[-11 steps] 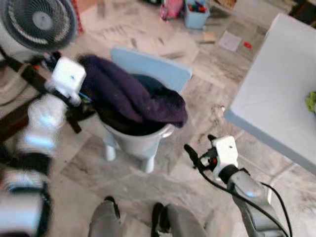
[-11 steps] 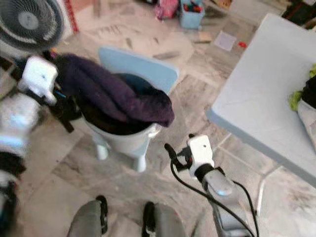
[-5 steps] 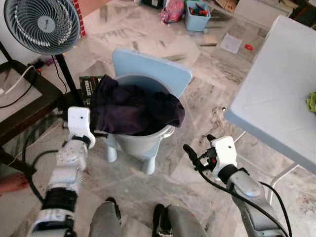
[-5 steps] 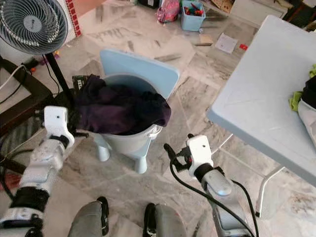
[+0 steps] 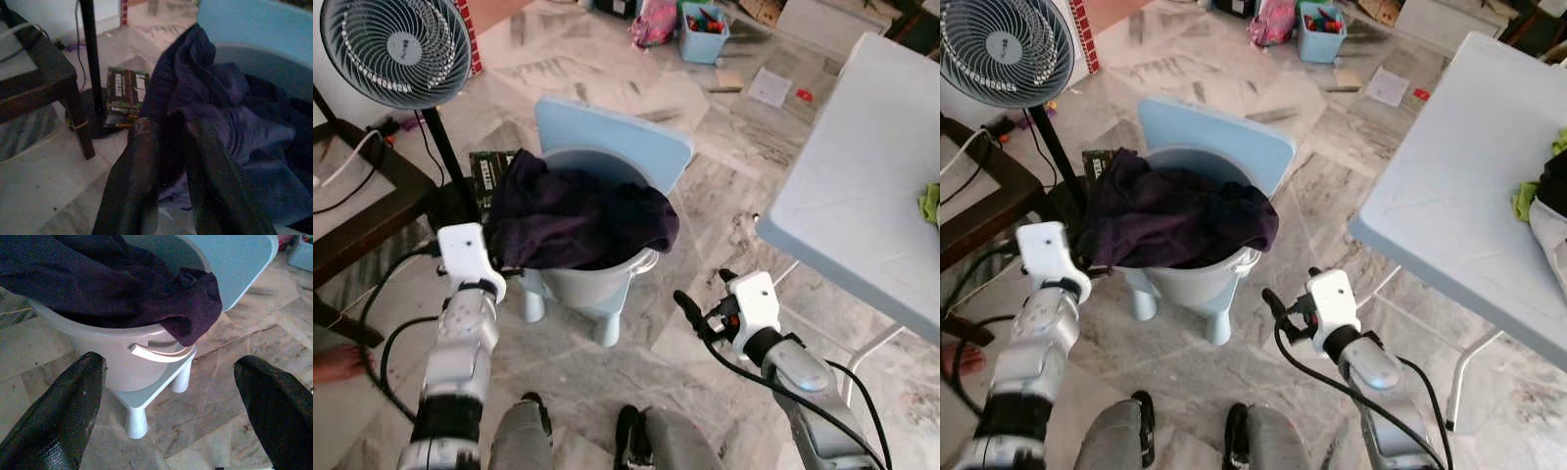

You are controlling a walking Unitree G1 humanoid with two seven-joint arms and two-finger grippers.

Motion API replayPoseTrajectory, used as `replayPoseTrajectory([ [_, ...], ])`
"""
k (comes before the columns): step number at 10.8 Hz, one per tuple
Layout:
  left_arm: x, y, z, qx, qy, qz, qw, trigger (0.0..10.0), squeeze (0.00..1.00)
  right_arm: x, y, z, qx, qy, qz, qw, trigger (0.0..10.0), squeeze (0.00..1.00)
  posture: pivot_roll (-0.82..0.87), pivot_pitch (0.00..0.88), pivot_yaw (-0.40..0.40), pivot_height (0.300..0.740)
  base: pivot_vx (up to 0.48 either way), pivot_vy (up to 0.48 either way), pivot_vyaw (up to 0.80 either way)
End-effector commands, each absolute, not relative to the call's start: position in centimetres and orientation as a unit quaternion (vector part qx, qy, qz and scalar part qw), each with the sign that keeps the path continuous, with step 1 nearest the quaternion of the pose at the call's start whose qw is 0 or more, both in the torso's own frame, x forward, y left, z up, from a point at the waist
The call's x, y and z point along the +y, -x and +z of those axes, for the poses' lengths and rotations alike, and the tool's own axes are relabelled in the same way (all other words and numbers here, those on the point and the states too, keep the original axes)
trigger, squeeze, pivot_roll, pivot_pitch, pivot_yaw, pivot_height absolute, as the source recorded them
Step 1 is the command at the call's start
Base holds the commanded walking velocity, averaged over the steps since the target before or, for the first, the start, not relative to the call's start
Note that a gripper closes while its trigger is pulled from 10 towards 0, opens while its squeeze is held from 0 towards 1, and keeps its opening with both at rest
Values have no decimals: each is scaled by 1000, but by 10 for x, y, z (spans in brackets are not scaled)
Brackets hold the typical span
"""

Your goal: Hang hanger

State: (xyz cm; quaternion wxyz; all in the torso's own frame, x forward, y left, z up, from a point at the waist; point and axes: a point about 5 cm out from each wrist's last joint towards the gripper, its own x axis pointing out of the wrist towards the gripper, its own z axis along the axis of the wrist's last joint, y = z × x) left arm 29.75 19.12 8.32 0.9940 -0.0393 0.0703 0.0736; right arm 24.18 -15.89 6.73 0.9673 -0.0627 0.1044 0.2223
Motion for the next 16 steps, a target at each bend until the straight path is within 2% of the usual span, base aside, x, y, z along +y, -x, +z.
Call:
replayPoseTrajectory([
  [1,186,-294,87,57,34,84,994,10000,1000,-162,-240,62,116,62,221,967,10000,0,-83,152,-126,740,0,0,0],
  [2,182,-290,86,58,53,109,991,10000,1000,-162,-241,62,116,58,220,967,10000,0,-79,151,-123,740,0,0,0],
  [5,152,-283,94,35,101,64,992,10000,1000,-161,-242,65,107,42,219,969,10000,0,-79,145,-114,740,0,0,0],
  [6,149,-280,95,34,86,57,994,10000,761,-162,-242,64,109,42,215,970,10000,0,-79,144,-112,740,0,0,0],
  [7,149,-274,93,35,70,36,996,10000,0,-165,-243,65,107,23,201,974,10000,0,-74,140,-108,740,0,0,0],
  [8,152,-271,90,43,48,14,998,10000,0,-169,-249,70,99,3,172,980,10000,0,-67,132,-104,740,0,0,0],
  [11,162,-261,84,37,-48,-70,996,10000,0,-162,-265,83,56,-14,155,986,10000,0,-37,111,-93,740,0,0,798],
  [13,170,-255,84,22,-96,-61,993,10000,0,-162,-272,95,26,-40,126,991,10000,0,-23,104,-83,740,0,0,719],
  [14,174,-251,88,20,-68,-27,997,10000,0,-161,-277,103,5,-57,101,993,10000,0,-13,95,-69,740,0,0,0],
  [16,168,-248,90,11,-56,-26,998,10000,0,-159,-275,100,6,-59,94,994,10000,0,-8,93,-70,740,0,0,0],
])
